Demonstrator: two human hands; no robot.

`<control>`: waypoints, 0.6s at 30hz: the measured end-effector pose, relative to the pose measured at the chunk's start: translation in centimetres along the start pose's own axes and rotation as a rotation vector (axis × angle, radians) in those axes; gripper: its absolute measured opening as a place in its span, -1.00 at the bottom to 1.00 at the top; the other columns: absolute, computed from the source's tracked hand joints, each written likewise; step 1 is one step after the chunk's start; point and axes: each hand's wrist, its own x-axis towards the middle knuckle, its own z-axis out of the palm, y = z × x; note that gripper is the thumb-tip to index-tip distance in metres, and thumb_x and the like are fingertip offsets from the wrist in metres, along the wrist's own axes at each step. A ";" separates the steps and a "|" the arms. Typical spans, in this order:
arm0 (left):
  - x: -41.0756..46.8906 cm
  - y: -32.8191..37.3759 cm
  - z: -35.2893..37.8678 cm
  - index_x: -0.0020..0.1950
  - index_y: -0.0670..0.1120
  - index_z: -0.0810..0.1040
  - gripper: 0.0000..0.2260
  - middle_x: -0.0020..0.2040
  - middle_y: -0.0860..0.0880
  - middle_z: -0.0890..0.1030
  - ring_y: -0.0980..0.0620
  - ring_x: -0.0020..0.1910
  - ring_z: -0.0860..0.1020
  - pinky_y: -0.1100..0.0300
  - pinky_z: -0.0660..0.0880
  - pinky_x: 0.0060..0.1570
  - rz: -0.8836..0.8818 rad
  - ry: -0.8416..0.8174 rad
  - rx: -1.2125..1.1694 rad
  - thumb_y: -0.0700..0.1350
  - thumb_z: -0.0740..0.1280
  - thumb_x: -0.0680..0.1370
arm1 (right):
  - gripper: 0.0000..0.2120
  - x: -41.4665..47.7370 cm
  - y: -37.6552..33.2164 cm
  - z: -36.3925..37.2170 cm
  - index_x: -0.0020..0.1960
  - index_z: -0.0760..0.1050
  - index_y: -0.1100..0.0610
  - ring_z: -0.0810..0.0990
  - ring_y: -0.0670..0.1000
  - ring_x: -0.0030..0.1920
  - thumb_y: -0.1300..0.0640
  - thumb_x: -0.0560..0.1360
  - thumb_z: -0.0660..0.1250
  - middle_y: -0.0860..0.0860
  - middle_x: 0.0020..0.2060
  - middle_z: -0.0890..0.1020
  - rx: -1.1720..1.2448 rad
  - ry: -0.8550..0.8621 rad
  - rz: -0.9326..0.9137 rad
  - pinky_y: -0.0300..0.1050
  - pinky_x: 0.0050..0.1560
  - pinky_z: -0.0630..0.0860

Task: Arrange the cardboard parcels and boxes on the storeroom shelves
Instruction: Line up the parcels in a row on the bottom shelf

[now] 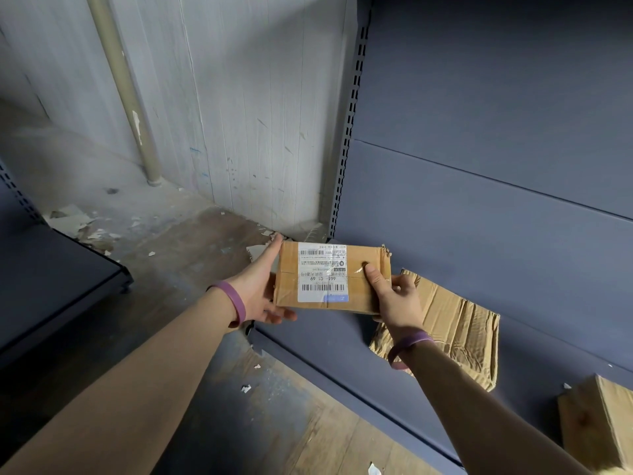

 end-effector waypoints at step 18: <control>0.6 -0.5 -1.5 0.29 0.00 0.48 -0.47 0.18 -0.09 0.63 -0.02 0.08 0.60 0.15 0.54 -0.02 0.249 -0.224 -0.074 -0.13 0.42 0.32 | -0.61 0.2 -0.4 0.6 0.21 0.51 0.13 0.52 0.06 0.17 -0.17 0.61 0.23 0.06 0.14 0.56 -0.064 0.000 -0.017 -0.06 0.27 0.42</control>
